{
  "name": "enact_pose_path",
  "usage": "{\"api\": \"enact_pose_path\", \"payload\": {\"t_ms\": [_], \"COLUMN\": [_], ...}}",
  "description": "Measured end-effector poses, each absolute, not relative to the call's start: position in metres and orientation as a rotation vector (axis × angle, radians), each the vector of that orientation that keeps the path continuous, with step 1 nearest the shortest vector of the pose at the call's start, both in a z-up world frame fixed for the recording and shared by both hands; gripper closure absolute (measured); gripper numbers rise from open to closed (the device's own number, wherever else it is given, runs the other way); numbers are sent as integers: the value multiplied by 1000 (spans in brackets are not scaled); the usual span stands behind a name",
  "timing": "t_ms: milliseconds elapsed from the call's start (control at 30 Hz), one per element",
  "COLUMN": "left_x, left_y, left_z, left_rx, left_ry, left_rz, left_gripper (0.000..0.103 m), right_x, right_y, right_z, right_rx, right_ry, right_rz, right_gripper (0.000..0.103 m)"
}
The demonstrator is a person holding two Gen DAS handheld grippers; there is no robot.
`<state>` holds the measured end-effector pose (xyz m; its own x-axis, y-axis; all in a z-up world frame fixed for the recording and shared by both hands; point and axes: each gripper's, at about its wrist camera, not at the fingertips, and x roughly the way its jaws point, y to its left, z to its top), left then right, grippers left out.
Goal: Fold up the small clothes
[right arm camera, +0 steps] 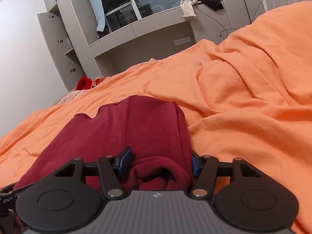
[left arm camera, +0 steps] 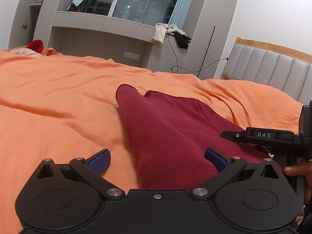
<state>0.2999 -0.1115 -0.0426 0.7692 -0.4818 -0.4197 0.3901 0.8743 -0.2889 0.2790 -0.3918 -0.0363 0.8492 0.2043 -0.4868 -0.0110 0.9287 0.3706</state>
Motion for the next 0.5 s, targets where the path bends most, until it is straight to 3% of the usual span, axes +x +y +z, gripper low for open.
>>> {"api": "enact_pose_path", "payload": {"t_ms": [333, 500], "left_x": [324, 354], "left_y": [-95, -106], "left_z": [-22, -22], "left_rx": [-336, -267], "left_ry": [627, 710], "left_rz": [-500, -514], "left_gripper": [0, 0], "right_x": [279, 278], "right_y": [-389, -392], "right_z": [-35, -36], "right_rx": [357, 382], "right_ry": [547, 545], "right_rz": [114, 115], "right_gripper": [43, 40]}}
